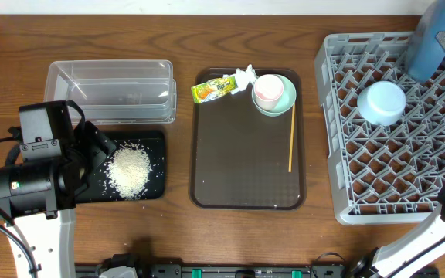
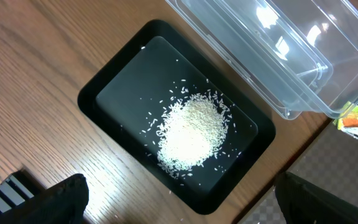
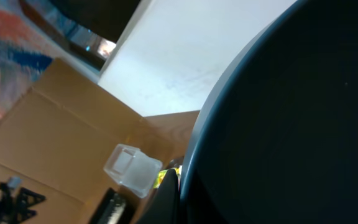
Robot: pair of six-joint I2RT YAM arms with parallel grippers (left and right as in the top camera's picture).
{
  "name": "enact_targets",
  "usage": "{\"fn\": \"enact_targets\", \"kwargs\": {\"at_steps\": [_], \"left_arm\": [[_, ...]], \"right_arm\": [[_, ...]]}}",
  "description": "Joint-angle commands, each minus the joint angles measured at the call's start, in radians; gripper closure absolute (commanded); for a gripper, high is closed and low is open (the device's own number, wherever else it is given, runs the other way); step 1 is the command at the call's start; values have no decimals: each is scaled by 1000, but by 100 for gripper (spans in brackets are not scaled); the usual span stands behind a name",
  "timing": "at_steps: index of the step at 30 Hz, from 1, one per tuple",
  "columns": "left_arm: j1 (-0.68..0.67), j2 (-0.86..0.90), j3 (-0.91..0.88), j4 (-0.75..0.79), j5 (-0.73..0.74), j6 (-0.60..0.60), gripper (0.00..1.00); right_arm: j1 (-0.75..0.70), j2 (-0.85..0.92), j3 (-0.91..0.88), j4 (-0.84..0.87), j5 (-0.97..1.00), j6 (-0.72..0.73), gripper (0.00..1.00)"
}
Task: Sort waste into correct bins and load items into the dishwasher rack
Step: 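Lift the blue plate and carry it into the dish rack, then lower the blue plate upright in the rack's back corner and release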
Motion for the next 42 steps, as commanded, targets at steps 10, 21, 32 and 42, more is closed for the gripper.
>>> {"fn": "enact_targets", "kwargs": {"at_steps": [10, 21, 32, 42], "left_arm": [[3, -1, 12, -3, -9, -5, 3], [3, -1, 12, -3, -9, -5, 3], [3, -1, 12, -3, -9, -5, 3], [3, -1, 12, -3, -9, -5, 2]], "right_arm": [[-90, 19, 2, -20, 64, 145, 99], [-162, -17, 2, -154, 214, 143, 94], [-245, -193, 2, -394, 629, 144, 62], [-246, -327, 2, -455, 726, 166, 46]]}}
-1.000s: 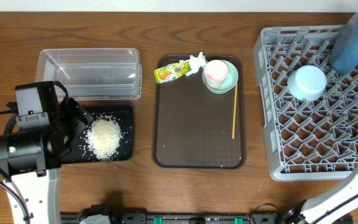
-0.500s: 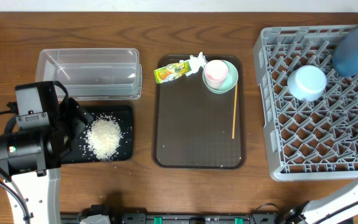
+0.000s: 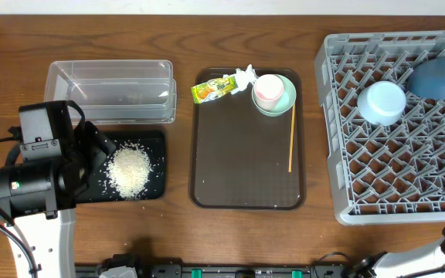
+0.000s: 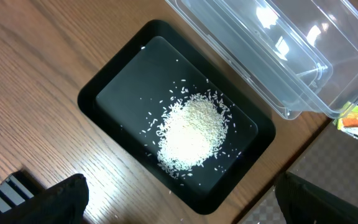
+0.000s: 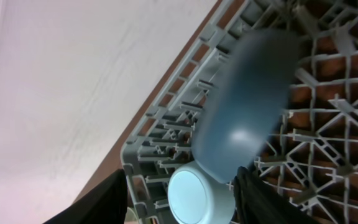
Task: Sort waste into correct bins and load items into the dishwasher rack
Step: 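Lower the blue plate upright in the rack's back corner and release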
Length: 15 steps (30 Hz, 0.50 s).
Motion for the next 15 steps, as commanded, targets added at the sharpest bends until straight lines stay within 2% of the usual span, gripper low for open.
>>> {"fn": "enact_targets", "kwargs": {"at_steps": [1, 5, 10, 12, 13, 15], "left_arm": [[3, -1, 12, -3, -9, -5, 3], [3, -1, 12, -3, -9, -5, 2], [3, -1, 12, -3, -9, -5, 3], [3, -1, 12, -3, -9, -5, 3], [3, -1, 12, -3, -9, -5, 2], [3, -1, 12, -3, -9, -5, 2]], "right_arm": [[1, -74, 2, -6, 46, 22, 46], [17, -153, 2, -6, 63, 34, 47], [64, -229, 1, -3, 191, 36, 46], [102, -232, 1, 10, 250, 31, 53], [131, -227, 1, 17, 298, 26, 61], [185, -211, 1, 29, 400, 25, 72]]}}
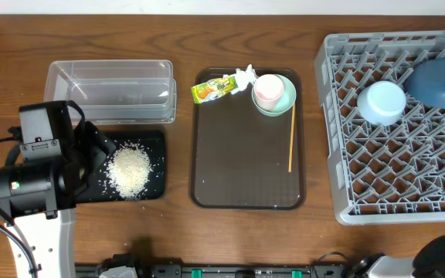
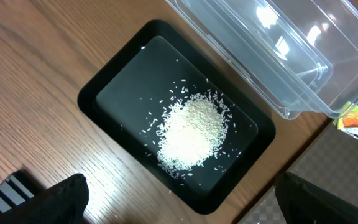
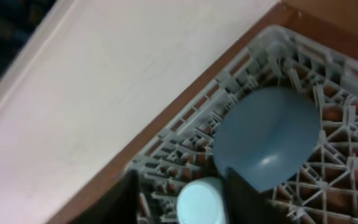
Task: Sort waste into correct bins and load items into the dishwasher rack
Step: 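Lower the blue plate upright in the rack's back corner and release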
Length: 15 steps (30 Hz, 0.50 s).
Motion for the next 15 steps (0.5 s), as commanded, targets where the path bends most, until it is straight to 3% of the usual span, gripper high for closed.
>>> {"fn": "enact_targets", "kwargs": {"at_steps": [1, 7, 11, 15], "left_arm": [[3, -1, 12, -3, -9, -5, 3], [3, -1, 12, -3, -9, -5, 2], [3, -1, 12, -3, -9, -5, 3], [3, -1, 12, -3, -9, -5, 2]], "right_arm": [[104, 42, 1, 22, 232, 1, 76], [259, 200, 1, 187, 424, -69, 73], [280, 305, 1, 234, 546, -69, 73], [278, 381, 1, 245, 547, -71, 73]]}}
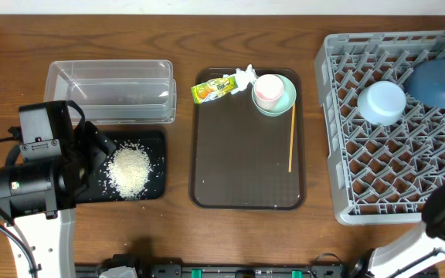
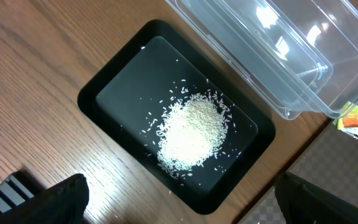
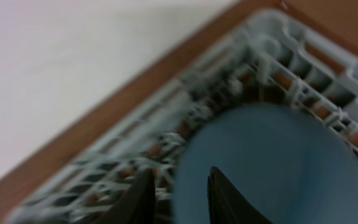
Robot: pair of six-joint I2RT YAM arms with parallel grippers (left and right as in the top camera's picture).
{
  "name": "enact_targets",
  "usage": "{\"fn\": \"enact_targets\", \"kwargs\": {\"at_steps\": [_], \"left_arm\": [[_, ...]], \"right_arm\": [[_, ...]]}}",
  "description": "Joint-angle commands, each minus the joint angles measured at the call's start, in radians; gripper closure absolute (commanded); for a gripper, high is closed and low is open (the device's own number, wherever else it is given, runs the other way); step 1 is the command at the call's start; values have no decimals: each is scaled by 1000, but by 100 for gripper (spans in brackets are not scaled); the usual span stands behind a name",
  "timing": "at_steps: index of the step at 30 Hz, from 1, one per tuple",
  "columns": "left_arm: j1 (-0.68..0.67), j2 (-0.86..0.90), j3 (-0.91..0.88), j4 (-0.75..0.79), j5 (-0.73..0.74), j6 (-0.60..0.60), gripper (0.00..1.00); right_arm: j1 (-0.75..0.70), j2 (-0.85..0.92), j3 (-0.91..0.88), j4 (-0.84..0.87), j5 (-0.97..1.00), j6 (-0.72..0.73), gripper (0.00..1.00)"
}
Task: Sort waste into correct bins and load items into the dishwasher rack
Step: 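Lower the blue plate upright in the rack's back corner and release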
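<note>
A dark blue bowl (image 1: 440,82) lies upside down in the far right corner of the grey dishwasher rack (image 1: 346,208), beside a light blue cup (image 1: 382,102). In the blurred right wrist view the bowl (image 3: 278,155) fills the frame behind my right gripper (image 3: 182,199), which is open and holds nothing. On the brown tray (image 1: 246,189) lie a green-yellow wrapper (image 1: 213,89), a pink cup in a green bowl (image 1: 273,94) and a chopstick (image 1: 291,139). My left gripper (image 2: 179,208) hangs open above the black bin of rice (image 2: 188,134).
A clear plastic bin (image 1: 110,91) stands behind the black bin (image 1: 153,189). My left arm (image 1: 41,166) is at the table's left, and part of my right arm shows at the lower right over the rack's front corner.
The right wrist view now shows the blue bowl much larger between the fingers. My right arm reaches further into the overhead view's lower right. The bowl and the left arm have not moved.
My right gripper held the dark blue bowl upright over the rack's far right corner. Then the bowl lay in the rack beside the light blue cup and the gripper was open, off it. The arm then showed only at the bottom edge, now higher.
</note>
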Motion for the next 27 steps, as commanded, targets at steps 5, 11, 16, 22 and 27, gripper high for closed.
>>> {"fn": "enact_targets", "kwargs": {"at_steps": [5, 11, 16, 22, 27], "left_arm": [[3, -1, 12, -3, -9, -5, 2], [3, -1, 12, -3, -9, -5, 3], [3, -1, 12, -3, -9, -5, 3], [3, -1, 12, -3, -9, -5, 3], [3, -1, 12, -3, -9, -5, 2]], "right_arm": [[-8, 79, 1, -37, 102, -29, 73], [-42, 76, 1, -109, 126, -29, 69], [-62, 76, 1, -179, 159, -48, 69], [-76, 73, 2, -255, 161, -43, 73], [-85, 21, 2, -313, 225, 50, 78]]}}
